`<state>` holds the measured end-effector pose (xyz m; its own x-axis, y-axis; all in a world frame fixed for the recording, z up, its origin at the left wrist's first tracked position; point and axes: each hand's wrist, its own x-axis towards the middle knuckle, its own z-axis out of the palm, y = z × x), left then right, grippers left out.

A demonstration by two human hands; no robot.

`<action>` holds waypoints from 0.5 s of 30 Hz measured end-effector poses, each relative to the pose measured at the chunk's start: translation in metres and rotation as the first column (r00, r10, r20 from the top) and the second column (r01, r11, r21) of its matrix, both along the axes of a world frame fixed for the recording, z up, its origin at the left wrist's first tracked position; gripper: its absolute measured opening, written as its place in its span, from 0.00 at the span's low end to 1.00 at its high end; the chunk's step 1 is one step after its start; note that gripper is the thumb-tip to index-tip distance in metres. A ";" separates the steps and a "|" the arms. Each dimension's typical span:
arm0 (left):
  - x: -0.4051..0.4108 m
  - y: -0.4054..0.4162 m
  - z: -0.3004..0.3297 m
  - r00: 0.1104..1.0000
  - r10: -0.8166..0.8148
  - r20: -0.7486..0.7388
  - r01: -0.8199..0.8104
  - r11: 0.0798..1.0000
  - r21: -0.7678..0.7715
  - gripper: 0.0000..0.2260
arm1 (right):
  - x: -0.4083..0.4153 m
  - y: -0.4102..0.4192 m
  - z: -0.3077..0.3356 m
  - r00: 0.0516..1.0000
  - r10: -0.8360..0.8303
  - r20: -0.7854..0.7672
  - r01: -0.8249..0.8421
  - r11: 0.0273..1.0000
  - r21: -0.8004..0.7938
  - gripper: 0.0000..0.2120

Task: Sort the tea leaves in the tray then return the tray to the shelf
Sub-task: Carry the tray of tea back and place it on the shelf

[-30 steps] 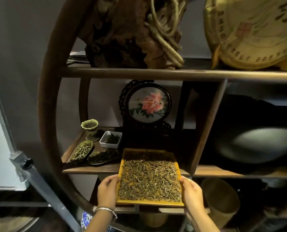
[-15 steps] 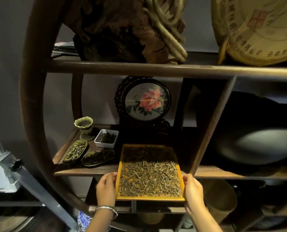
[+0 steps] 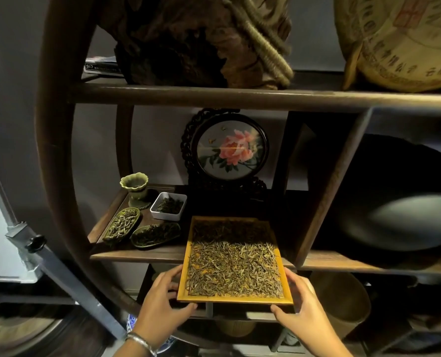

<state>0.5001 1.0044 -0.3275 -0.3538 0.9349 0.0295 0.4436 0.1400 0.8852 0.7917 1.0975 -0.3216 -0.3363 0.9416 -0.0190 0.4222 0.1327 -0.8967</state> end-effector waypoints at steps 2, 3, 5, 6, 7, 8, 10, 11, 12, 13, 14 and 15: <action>0.003 0.003 0.001 0.999 0.036 -0.012 -0.036 0.999 0.008 0.35 | 0.000 0.001 -0.002 0.999 -0.016 0.037 0.014 0.998 0.055 0.38; 0.003 0.004 0.001 0.999 0.052 -0.010 -0.052 0.999 0.007 0.33 | 0.000 0.002 -0.003 0.998 -0.033 0.046 0.029 0.996 0.085 0.36; 0.004 0.007 0.002 0.996 0.086 -0.023 -0.086 0.996 -0.003 0.28 | -0.003 0.003 -0.004 0.996 -0.081 0.042 0.076 0.990 0.120 0.33; 0.004 0.010 0.001 0.994 0.103 -0.033 -0.103 0.995 -0.010 0.25 | -0.004 0.004 -0.004 0.993 -0.109 0.034 0.103 0.987 0.126 0.31; 0.004 0.013 0.001 0.993 0.114 -0.040 -0.115 0.993 -0.012 0.24 | -0.006 0.006 -0.005 0.990 -0.137 0.029 0.132 0.982 0.133 0.29; 0.004 0.016 0.001 0.992 0.120 -0.047 -0.120 0.993 -0.012 0.23 | -0.008 0.007 -0.006 0.986 -0.163 0.027 0.158 0.977 0.144 0.28; 0.004 0.021 0.001 0.990 0.124 -0.064 -0.124 0.992 -0.008 0.22 | -0.012 0.010 -0.007 0.980 -0.199 0.032 0.191 0.967 0.169 0.25; 0.004 0.023 0.002 0.990 0.125 -0.071 -0.125 0.992 -0.004 0.21 | -0.013 0.013 -0.008 0.977 -0.210 0.036 0.200 0.963 0.178 0.24; 0.004 0.026 0.002 0.989 0.126 -0.078 -0.127 0.992 -0.002 0.21 | -0.014 0.015 -0.010 0.974 -0.221 0.042 0.210 0.961 0.182 0.23; 0.004 0.028 0.003 0.988 0.130 -0.088 -0.131 0.991 -0.004 0.20 | -0.014 0.017 -0.012 0.971 -0.233 0.049 0.221 0.958 0.181 0.22; 0.003 0.030 0.003 0.985 0.137 -0.101 -0.138 0.990 -0.008 0.20 | -0.015 0.019 -0.013 0.968 -0.245 0.054 0.232 0.957 0.174 0.21; 0.003 0.031 0.003 0.983 0.144 -0.112 -0.147 0.989 -0.013 0.19 | -0.016 0.020 -0.015 0.965 -0.256 0.059 0.243 0.955 0.168 0.21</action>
